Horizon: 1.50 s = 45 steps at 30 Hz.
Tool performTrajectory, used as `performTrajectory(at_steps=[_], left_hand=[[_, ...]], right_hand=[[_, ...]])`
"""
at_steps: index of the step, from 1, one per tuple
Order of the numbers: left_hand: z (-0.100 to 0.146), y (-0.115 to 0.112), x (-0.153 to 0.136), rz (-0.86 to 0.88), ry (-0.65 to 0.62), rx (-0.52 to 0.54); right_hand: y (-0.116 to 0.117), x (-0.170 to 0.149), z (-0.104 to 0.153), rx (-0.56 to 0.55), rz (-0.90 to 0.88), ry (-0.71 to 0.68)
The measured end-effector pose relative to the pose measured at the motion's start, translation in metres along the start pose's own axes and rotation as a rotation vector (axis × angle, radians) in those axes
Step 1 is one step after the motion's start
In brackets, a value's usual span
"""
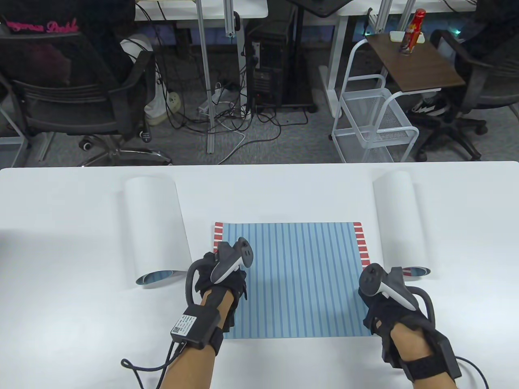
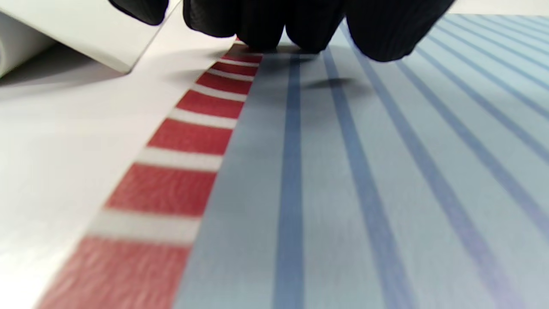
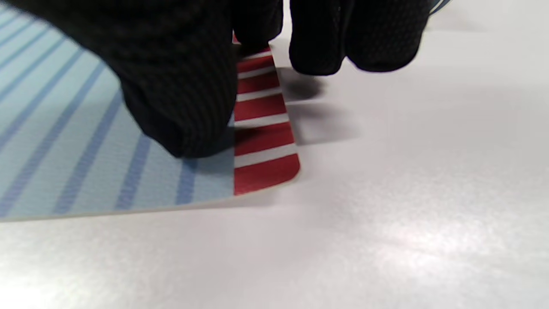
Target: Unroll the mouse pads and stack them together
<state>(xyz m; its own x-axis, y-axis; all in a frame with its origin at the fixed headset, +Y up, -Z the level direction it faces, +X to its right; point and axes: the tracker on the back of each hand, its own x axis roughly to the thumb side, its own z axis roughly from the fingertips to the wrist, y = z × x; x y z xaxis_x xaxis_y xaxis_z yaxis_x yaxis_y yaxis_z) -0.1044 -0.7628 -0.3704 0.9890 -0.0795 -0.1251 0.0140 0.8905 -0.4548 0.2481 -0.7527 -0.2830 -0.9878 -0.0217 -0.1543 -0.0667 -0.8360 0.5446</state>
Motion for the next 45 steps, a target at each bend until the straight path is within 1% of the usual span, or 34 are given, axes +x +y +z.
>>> performTrajectory(at_steps=[4,8,10,12,13,16,18,20,23,25,29,31,34,38,40,45], left_hand=[[-0.027,0.009,0.001,0.027,0.04,-0.011],[-0.043,0.011,-0.003,0.079,0.071,-0.037],[-0.044,0.009,-0.004,0.104,0.076,-0.027],[-0.04,0.004,-0.002,0.076,0.066,0.001],[-0.036,0.002,-0.001,0.034,0.048,0.01],[-0.022,-0.002,-0.001,-0.012,0.012,0.02],[-0.003,-0.01,-0.004,-0.024,-0.028,-0.003],[0.018,-0.023,-0.01,-0.032,-0.065,-0.001],[0.042,-0.036,-0.019,-0.029,-0.092,0.014],[0.059,-0.044,-0.026,-0.021,-0.108,0.001],[0.078,-0.054,-0.033,-0.017,-0.136,0.003],[0.079,-0.058,-0.034,0.016,-0.141,0.032],[0.078,-0.055,-0.033,0.024,-0.136,-0.002],[0.079,-0.057,-0.033,-0.004,-0.153,0.02],[0.078,-0.056,-0.036,-0.001,-0.169,0.027],[0.08,-0.054,-0.044,0.064,-0.207,0.054]], right_hand=[[-0.001,0.001,0.0,0.001,0.012,-0.008],[0.0,-0.003,-0.002,0.039,-0.001,-0.023],[0.0,-0.004,-0.002,0.042,-0.008,-0.026],[0.0,-0.003,-0.002,0.037,-0.011,-0.026],[0.0,-0.003,-0.002,0.035,-0.008,-0.025],[0.0,-0.002,-0.002,0.033,-0.004,-0.025],[0.0,-0.002,-0.003,0.032,-0.005,-0.025],[0.0,-0.003,-0.003,0.035,-0.013,-0.028],[0.0,-0.002,-0.003,0.033,-0.01,-0.027],[0.0,-0.002,-0.003,0.029,-0.008,-0.026],[0.001,-0.002,-0.003,0.032,-0.013,-0.03],[0.001,-0.002,-0.003,0.036,-0.012,-0.032],[0.001,-0.001,-0.002,0.034,-0.005,-0.029],[0.002,0.002,0.002,0.015,0.019,-0.025],[0.002,0.003,0.006,-0.027,0.037,-0.022],[0.0,0.007,0.011,-0.128,0.007,-0.036]])
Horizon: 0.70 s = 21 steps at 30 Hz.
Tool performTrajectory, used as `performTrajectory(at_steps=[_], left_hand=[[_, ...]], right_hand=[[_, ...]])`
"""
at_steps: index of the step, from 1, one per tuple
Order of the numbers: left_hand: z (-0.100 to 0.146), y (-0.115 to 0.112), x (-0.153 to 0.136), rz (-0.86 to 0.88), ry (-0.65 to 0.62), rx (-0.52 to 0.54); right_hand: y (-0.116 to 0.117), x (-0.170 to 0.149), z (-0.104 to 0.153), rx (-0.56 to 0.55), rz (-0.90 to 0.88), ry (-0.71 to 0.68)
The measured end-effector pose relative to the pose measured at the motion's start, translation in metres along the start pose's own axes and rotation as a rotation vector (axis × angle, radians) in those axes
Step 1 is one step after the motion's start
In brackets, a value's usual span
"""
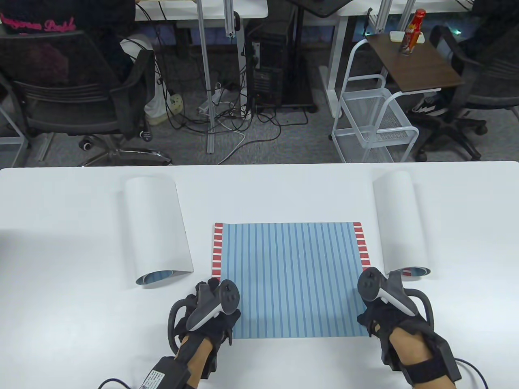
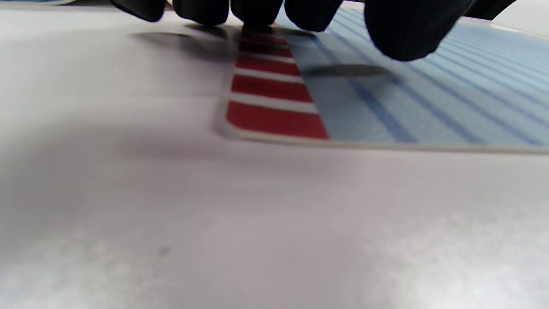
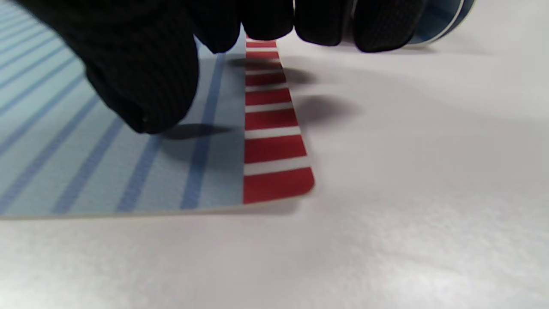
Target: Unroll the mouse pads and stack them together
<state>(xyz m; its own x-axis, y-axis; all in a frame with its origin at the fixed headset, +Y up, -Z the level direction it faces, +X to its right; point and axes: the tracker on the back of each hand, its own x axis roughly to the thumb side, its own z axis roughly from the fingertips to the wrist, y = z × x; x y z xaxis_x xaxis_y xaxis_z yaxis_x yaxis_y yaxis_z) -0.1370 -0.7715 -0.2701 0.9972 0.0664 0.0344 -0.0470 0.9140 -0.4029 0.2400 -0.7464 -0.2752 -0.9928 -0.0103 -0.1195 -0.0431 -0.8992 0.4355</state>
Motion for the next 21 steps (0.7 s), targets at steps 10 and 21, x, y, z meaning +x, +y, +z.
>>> performTrajectory(at_steps=[10,21], left_hand=[[0.014,0.019,0.004,0.059,-0.062,0.1],[0.028,0.034,0.005,0.102,-0.097,0.184]], right_hand=[[-0.02,-0.013,0.012,-0.298,-0.199,0.059],[-0.048,-0.038,-0.021,-0.337,-0.355,0.297]])
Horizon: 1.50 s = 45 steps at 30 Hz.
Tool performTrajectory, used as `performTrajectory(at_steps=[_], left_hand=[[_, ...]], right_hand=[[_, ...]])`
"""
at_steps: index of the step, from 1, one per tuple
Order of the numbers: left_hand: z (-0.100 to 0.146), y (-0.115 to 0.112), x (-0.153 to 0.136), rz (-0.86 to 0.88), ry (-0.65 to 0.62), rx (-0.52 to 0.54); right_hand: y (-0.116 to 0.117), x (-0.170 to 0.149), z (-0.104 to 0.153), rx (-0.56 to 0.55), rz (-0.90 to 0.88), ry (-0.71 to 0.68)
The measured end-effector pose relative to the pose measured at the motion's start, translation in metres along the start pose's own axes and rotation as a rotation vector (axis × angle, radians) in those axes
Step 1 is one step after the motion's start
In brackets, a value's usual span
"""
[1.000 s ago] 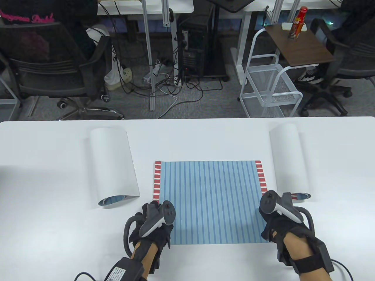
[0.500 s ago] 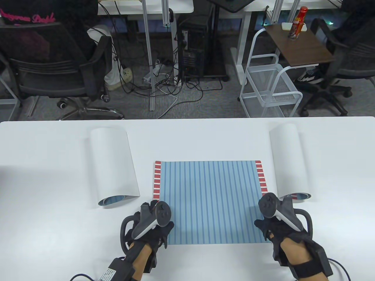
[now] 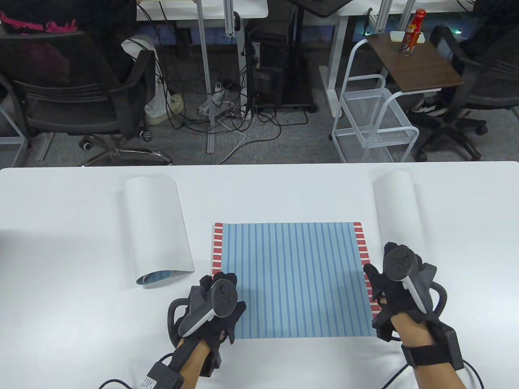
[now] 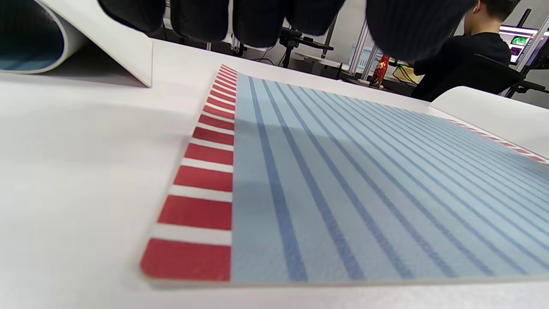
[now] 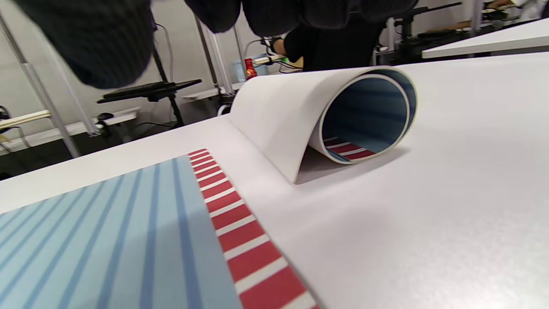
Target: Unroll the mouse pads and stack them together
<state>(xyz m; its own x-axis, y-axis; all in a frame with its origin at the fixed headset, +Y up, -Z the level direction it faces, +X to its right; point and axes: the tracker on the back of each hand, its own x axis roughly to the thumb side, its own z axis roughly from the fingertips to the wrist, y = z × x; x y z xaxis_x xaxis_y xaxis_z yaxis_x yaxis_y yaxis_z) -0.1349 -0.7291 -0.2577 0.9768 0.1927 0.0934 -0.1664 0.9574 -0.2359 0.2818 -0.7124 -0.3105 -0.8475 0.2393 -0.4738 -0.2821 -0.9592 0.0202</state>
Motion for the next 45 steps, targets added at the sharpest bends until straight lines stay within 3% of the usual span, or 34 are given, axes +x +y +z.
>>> performTrajectory(at_steps=[12,20,24,30,35,45], left_hand=[[0.004,0.008,-0.011,0.054,0.024,0.044],[0.004,0.011,-0.016,0.069,0.032,0.058],[0.004,0.013,-0.017,0.074,0.032,0.063],[0.003,0.013,-0.019,0.082,0.034,0.072],[0.003,0.014,-0.021,0.089,0.037,0.079],[0.003,0.012,-0.02,0.082,0.037,0.066]], right_hand=[[-0.004,0.004,-0.074,0.082,0.009,0.242],[0.014,0.001,-0.097,0.133,0.028,0.347],[0.023,-0.005,-0.102,0.135,0.069,0.398],[0.028,-0.015,-0.105,0.052,0.103,0.437],[0.02,-0.017,-0.103,-0.055,0.112,0.409],[0.001,-0.024,-0.081,-0.156,0.024,0.332]])
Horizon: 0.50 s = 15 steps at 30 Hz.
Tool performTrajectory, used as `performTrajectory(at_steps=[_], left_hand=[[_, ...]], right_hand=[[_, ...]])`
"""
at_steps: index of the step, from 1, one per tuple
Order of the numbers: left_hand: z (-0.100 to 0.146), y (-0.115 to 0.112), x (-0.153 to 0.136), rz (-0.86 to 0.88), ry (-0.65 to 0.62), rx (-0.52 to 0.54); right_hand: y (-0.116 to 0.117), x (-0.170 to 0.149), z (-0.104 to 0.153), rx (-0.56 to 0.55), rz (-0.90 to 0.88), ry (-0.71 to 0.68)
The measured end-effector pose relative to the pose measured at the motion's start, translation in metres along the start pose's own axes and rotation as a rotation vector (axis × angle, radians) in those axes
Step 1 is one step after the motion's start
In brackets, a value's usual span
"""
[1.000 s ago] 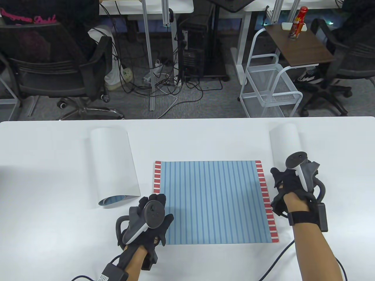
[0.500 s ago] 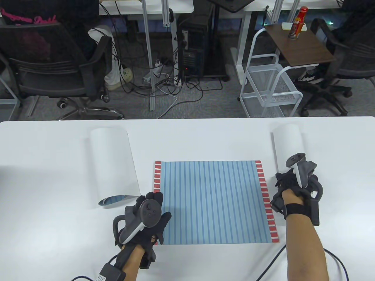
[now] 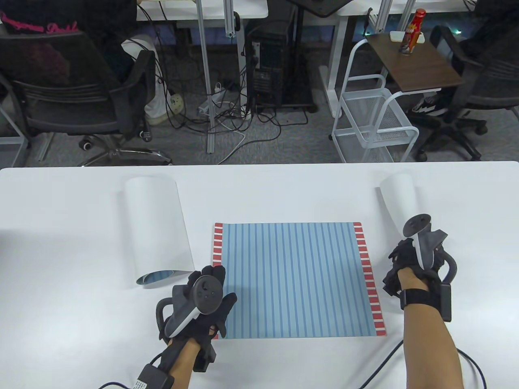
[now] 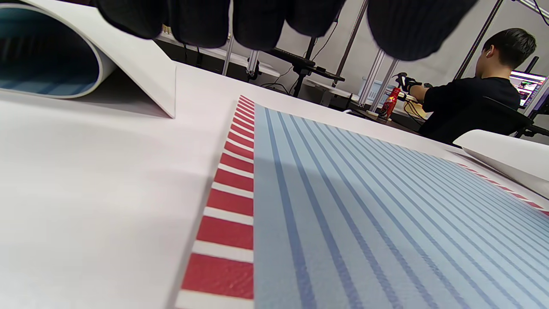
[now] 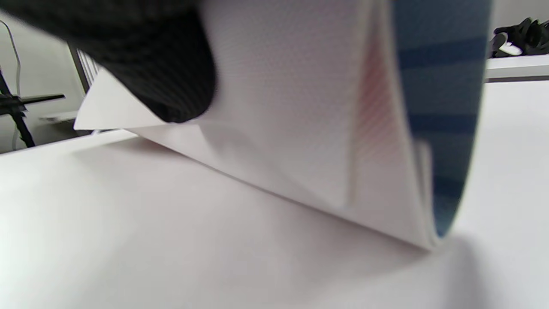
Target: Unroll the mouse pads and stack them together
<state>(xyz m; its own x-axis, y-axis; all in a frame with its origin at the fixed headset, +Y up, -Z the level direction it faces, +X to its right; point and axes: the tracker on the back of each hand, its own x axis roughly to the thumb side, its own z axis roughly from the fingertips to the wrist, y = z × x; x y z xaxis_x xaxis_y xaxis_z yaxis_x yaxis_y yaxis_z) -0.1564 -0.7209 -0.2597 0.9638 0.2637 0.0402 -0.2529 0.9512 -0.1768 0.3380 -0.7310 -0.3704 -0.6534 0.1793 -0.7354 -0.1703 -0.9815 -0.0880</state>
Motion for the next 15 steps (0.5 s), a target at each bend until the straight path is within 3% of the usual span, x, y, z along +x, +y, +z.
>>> performTrajectory(at_steps=[9,15], left_hand=[[-0.001,-0.003,0.001,0.001,0.002,-0.014],[-0.001,-0.005,0.003,0.009,0.023,0.007]], right_hand=[[-0.025,-0.005,0.033,-0.048,-0.122,-0.13],[-0.045,-0.002,0.08,-0.035,-0.223,-0.272]])
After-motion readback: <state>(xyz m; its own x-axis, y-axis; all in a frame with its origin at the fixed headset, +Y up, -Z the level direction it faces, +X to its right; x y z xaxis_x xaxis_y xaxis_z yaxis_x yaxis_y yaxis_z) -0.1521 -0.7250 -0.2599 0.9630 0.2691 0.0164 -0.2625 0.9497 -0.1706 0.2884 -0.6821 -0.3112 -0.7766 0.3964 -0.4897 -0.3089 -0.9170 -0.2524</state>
